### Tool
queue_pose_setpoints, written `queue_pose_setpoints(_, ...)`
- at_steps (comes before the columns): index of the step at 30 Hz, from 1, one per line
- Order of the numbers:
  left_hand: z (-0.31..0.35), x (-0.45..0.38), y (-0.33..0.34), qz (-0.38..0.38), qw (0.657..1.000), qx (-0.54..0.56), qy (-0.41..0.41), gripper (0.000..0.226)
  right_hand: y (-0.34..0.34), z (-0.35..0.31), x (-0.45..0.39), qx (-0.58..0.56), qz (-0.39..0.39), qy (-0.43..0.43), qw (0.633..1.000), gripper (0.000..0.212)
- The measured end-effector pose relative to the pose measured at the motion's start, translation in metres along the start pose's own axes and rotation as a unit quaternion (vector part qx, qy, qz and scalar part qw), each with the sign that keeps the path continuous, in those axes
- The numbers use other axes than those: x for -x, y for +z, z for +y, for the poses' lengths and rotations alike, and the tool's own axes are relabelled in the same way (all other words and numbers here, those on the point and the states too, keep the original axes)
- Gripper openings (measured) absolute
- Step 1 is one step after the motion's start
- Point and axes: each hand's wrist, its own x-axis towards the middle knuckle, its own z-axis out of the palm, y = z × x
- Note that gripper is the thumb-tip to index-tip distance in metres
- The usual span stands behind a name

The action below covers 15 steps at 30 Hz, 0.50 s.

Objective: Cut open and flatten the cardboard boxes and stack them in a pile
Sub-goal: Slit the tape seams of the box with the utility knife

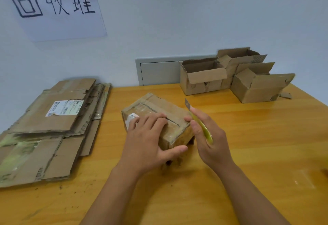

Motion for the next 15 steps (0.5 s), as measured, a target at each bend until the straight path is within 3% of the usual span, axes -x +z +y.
queue_pose_setpoints(4, -0.006, -0.02, -0.026, -0.187, 0.98, -0.054, 0.028, 0.085, 0.004, 0.005, 0.006, -0.03, 0.014, -0.005, 0.999, 0.037)
queue_pose_setpoints(7, -0.005, -0.036, -0.037, -0.268, 0.962, -0.047, 0.032, 0.082, 0.002, 0.008, 0.01, -0.048, 0.019, -0.002, 0.999, 0.037)
queue_pose_setpoints(11, 0.0, -0.056, -0.04, -0.338, 0.935, -0.096, 0.046, 0.079, 0.004, 0.008, 0.009, -0.057, 0.009, 0.015, 0.998, 0.038)
queue_pose_setpoints(15, 0.019, -0.064, -0.037, -0.331, 0.93, -0.139, 0.085, 0.087, 0.002, 0.009, 0.011, -0.052, 0.014, 0.028, 0.998, 0.039)
